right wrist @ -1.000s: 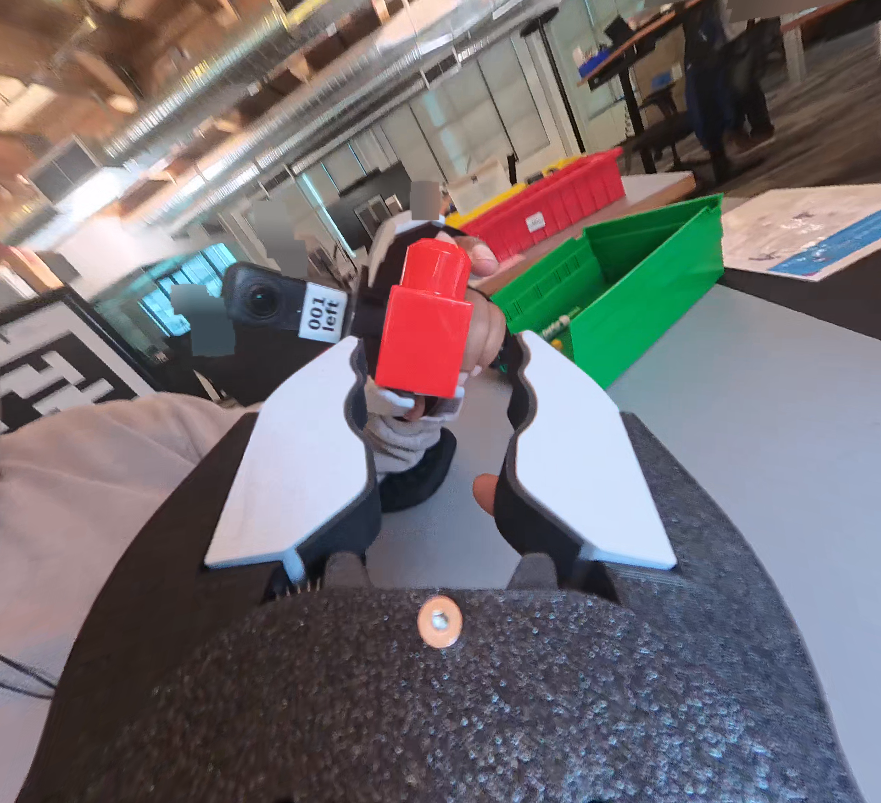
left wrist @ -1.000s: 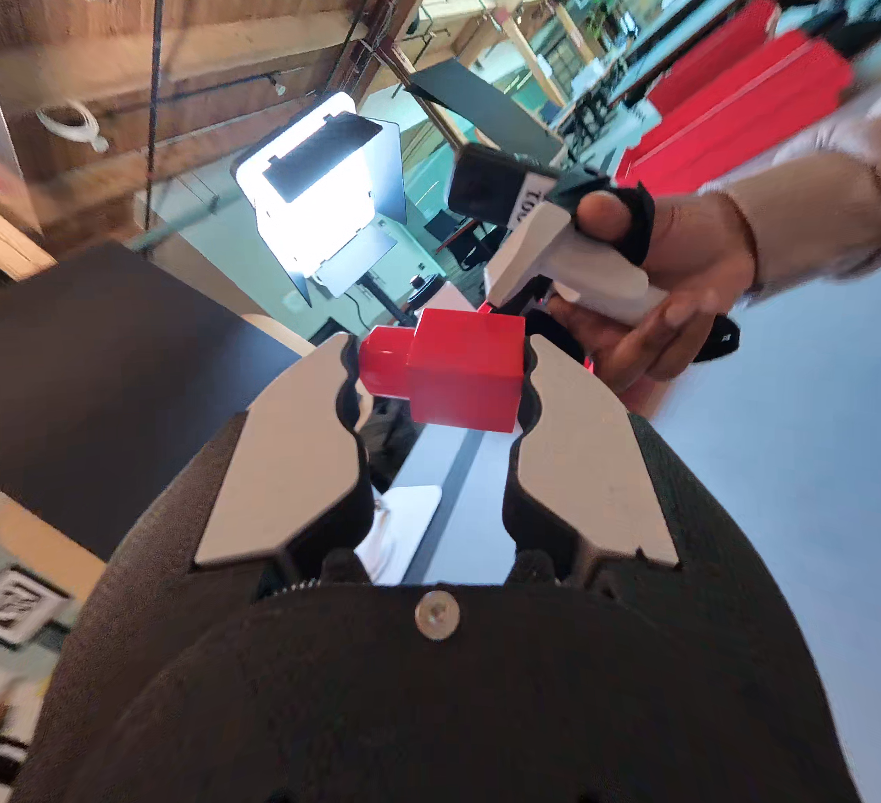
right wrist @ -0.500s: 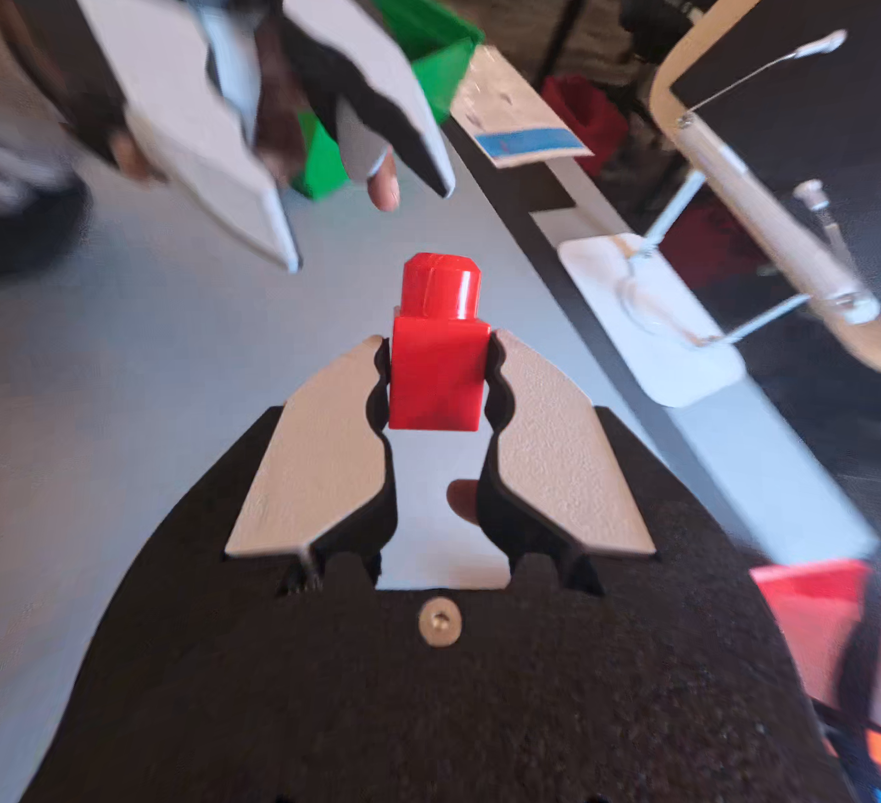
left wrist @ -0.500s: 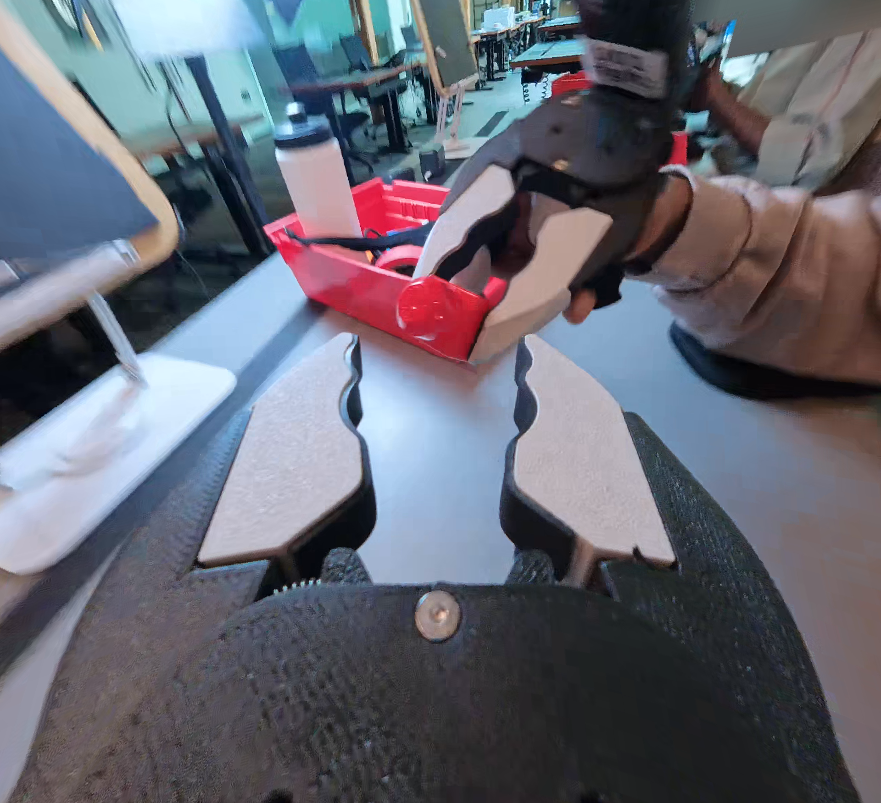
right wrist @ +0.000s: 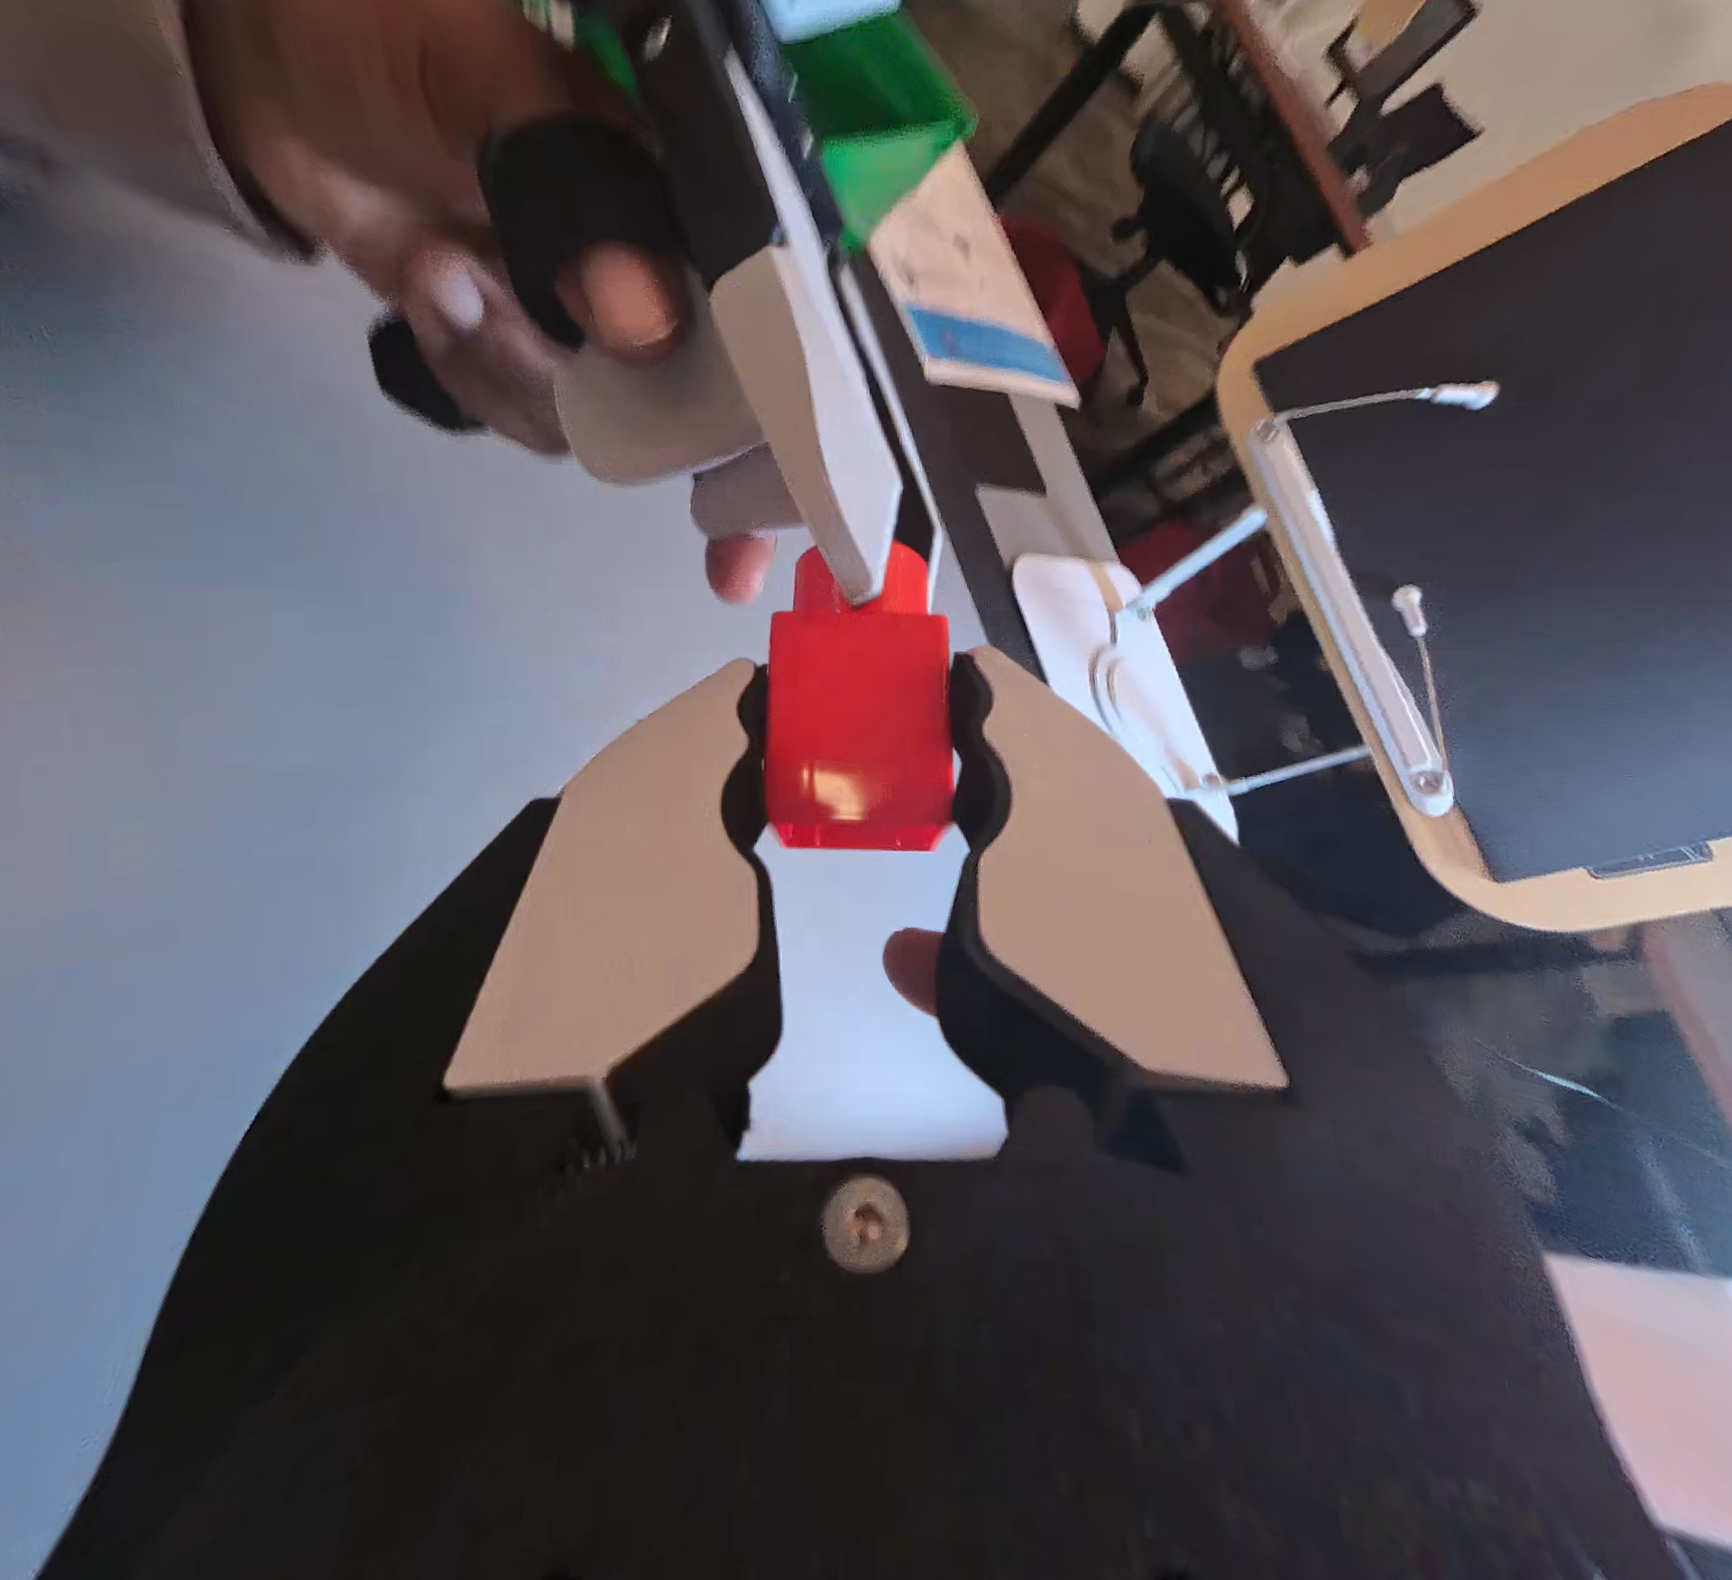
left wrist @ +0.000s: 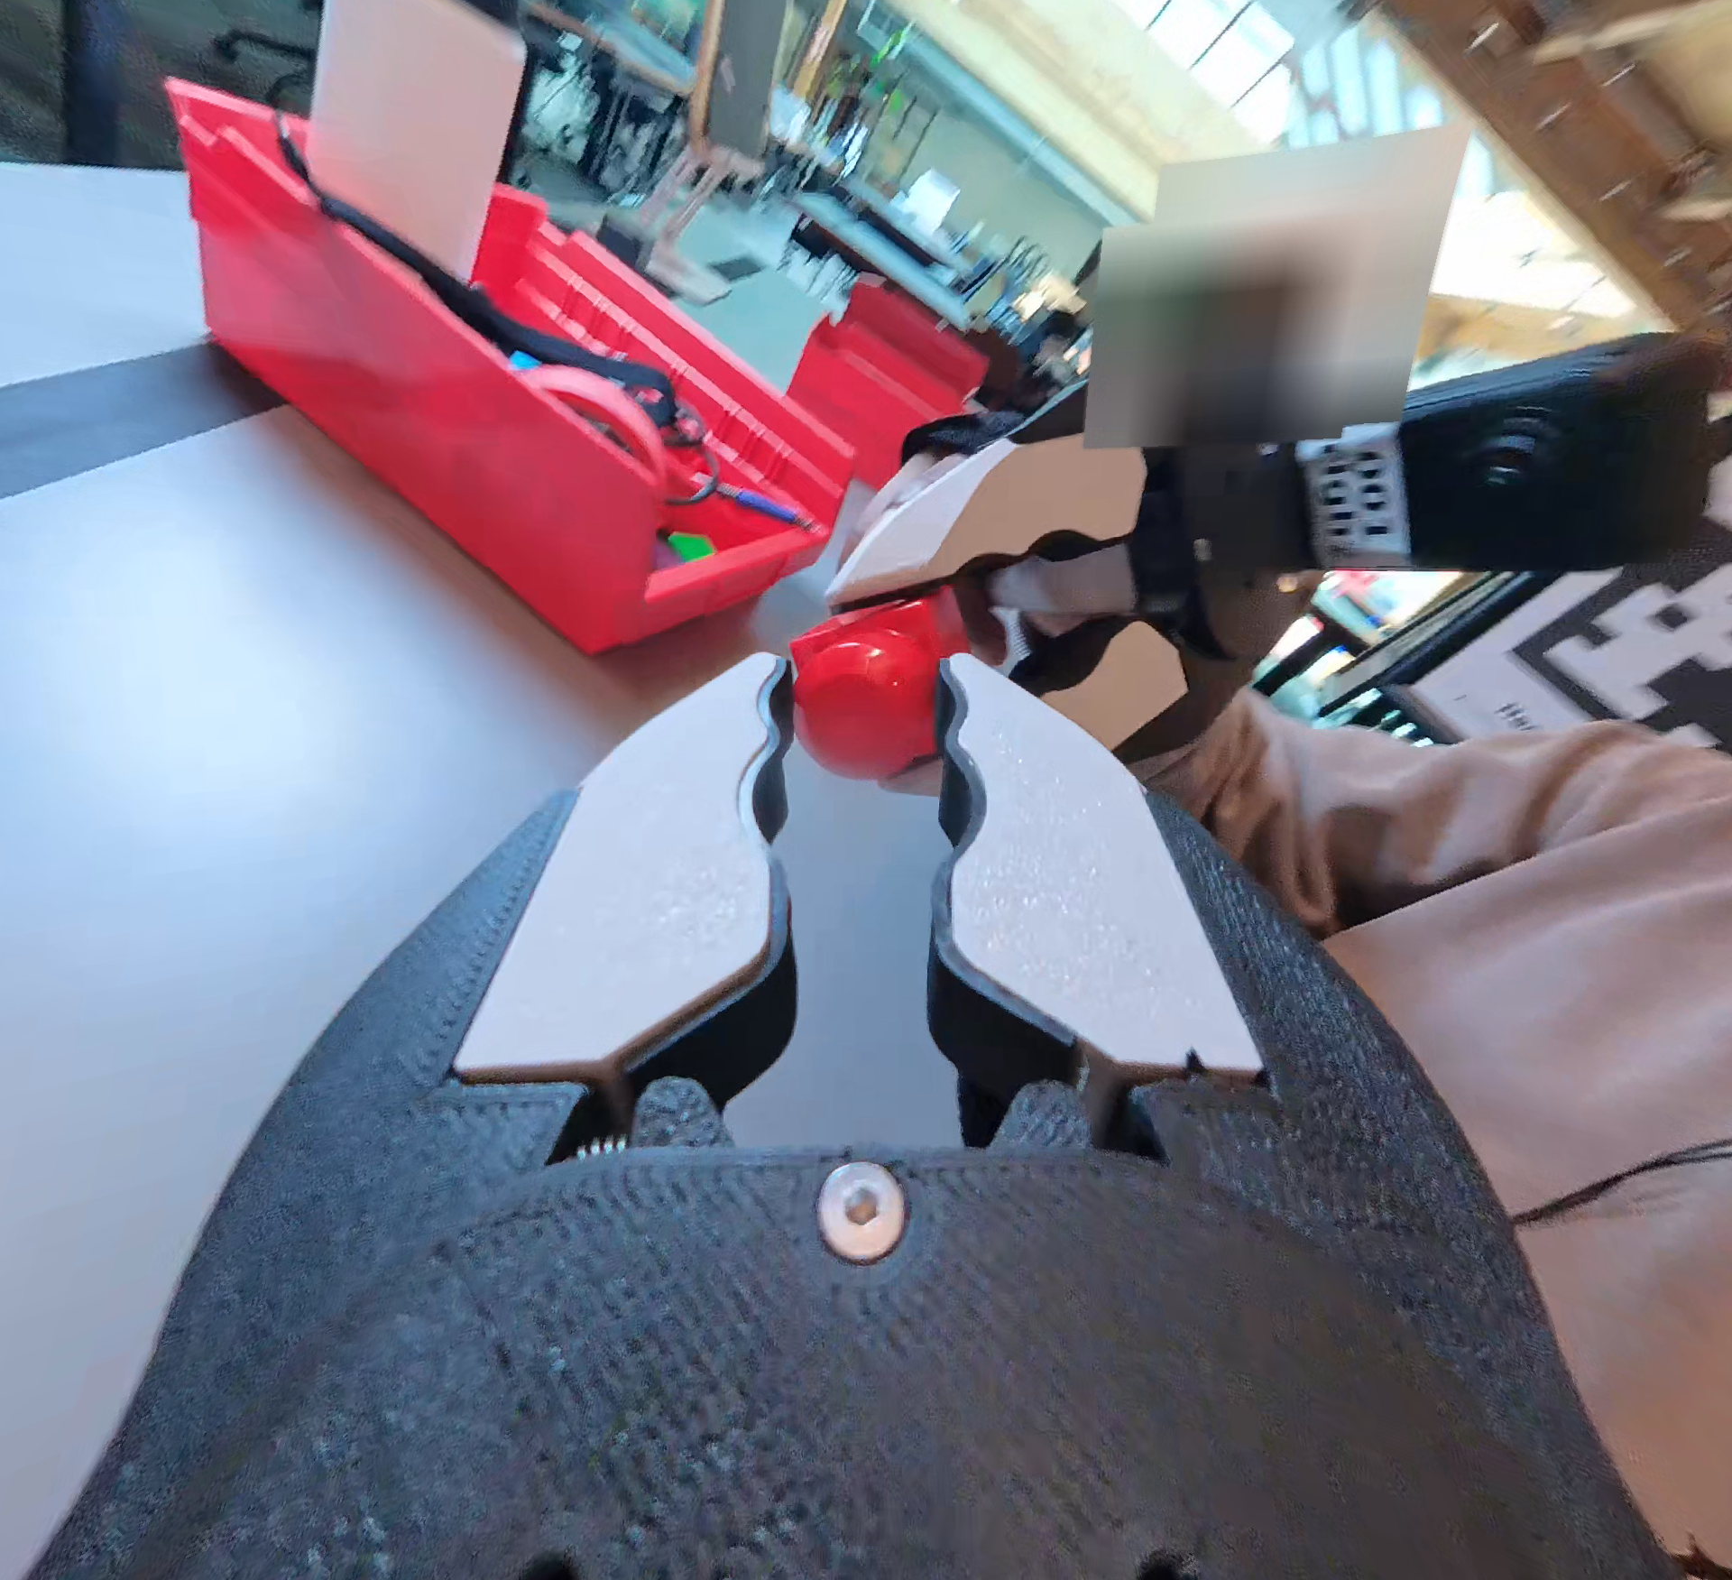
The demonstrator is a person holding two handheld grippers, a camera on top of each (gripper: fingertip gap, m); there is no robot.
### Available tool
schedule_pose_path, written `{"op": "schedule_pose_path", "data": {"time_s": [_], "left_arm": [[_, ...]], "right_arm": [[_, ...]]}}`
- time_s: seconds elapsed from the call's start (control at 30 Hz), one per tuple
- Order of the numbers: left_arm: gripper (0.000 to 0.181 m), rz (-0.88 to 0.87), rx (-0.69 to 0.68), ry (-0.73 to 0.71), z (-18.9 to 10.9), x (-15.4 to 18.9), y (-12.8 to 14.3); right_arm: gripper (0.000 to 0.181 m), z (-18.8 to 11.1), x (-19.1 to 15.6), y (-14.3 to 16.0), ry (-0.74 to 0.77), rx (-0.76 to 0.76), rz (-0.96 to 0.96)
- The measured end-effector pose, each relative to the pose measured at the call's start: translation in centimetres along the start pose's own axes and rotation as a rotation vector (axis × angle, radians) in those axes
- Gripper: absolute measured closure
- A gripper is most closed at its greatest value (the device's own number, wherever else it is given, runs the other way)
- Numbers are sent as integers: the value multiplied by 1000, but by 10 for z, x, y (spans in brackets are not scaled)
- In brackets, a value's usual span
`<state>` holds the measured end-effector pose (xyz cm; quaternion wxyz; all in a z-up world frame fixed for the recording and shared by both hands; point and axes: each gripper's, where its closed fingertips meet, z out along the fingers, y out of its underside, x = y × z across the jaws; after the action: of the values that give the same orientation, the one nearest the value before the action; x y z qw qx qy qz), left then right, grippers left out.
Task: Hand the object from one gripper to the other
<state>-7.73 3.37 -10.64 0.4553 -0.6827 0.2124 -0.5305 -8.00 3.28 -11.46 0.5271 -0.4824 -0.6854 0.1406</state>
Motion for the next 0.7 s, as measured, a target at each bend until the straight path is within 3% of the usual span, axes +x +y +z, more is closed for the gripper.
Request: {"op": "schedule_pose_path", "data": {"time_s": [0.23,0.4,0.5,0.57,0.63,0.67,0.7], "left_arm": [[153,-103,283,285,-22,32,-41],[153,-126,377,430,-26,58,-52],[152,-129,343,483,-17,66,-42],[151,-193,310,501,-10,64,-36],[151,-194,314,405,-9,49,-37],[154,-173,307,327,-9,38,-35],[160,-157,287,248,-10,25,-33]], "right_arm": [[123,-30,19,-42,-133,498,336],[121,-35,9,-59,-102,698,312],[138,-40,8,-70,-15,735,267],[152,-38,14,-62,6,677,263],[164,-38,25,-53,21,627,274],[181,-43,32,-52,42,634,289],[181,-45,35,-52,41,633,296]]}}
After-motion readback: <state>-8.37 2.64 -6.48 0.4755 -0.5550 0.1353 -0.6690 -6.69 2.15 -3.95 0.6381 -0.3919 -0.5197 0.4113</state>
